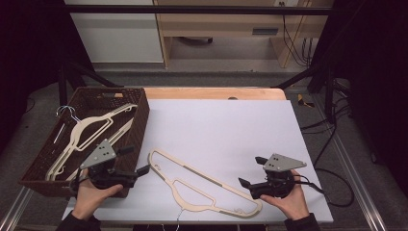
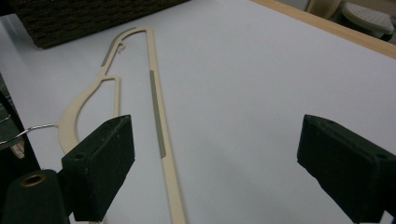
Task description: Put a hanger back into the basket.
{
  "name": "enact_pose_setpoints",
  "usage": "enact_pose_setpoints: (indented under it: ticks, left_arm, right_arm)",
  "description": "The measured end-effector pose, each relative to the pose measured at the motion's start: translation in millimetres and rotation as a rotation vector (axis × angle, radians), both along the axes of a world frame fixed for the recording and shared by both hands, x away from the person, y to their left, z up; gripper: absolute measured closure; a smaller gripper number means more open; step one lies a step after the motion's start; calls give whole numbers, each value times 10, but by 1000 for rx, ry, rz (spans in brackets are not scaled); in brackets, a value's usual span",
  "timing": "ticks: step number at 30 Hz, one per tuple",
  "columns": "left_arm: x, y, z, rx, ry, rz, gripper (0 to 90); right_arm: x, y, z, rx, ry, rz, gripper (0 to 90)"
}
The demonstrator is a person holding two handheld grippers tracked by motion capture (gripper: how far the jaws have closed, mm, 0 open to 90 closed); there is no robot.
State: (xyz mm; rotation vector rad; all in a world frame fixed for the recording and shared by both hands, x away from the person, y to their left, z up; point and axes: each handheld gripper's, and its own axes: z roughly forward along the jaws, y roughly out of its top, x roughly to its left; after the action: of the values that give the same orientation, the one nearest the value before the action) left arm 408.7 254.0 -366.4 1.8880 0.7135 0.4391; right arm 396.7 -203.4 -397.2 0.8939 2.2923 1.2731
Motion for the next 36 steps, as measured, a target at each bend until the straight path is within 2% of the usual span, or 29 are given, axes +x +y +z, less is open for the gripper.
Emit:
enact_pose_setpoints:
  ticks: [3, 6, 14, 18, 20, 24, 25, 27, 29, 30, 34, 36]
  left_arm:
    - [-36, -103, -46, 5, 7, -17, 117]
    - [-71, -187, -92, 12, 10, -32, 116]
    - [-99, -396, -265, 45, 42, -71, 102]
    - [-80, -435, -337, 53, 58, -71, 97]
    - [-73, -447, -367, 54, 70, -75, 91]
    - [-59, -461, -409, 64, 76, -79, 83]
    - [-55, -461, -419, 66, 74, -78, 84]
    - [-49, -459, -434, 67, 82, -75, 84]
    - [-46, -459, -444, 72, 83, -75, 83]
    - [-45, -459, -447, 75, 84, -75, 83]
    - [-43, -471, -470, 79, 82, -77, 84]
    - [-41, -476, -478, 82, 85, -80, 85]
  right_arm:
    - [-5, 45, -10, -12, 18, 16, 126]
    - [-2, 92, -44, -26, 62, 44, 136]
    - [-33, 246, -106, -160, 123, 106, 162]
    - [-63, 327, -127, -186, 159, 133, 200]
    - [-75, 362, -131, -223, 170, 142, 206]
    - [-99, 464, -157, -265, 203, 192, 235]
    - [-95, 470, -166, -267, 208, 207, 247]
    - [-100, 504, -197, -289, 249, 213, 293]
    - [-105, 531, -231, -332, 266, 238, 329]
    - [-118, 548, -239, -358, 294, 253, 352]
    - [-145, 635, -278, -415, 322, 309, 432]
    - [-153, 683, -303, -418, 335, 319, 464]
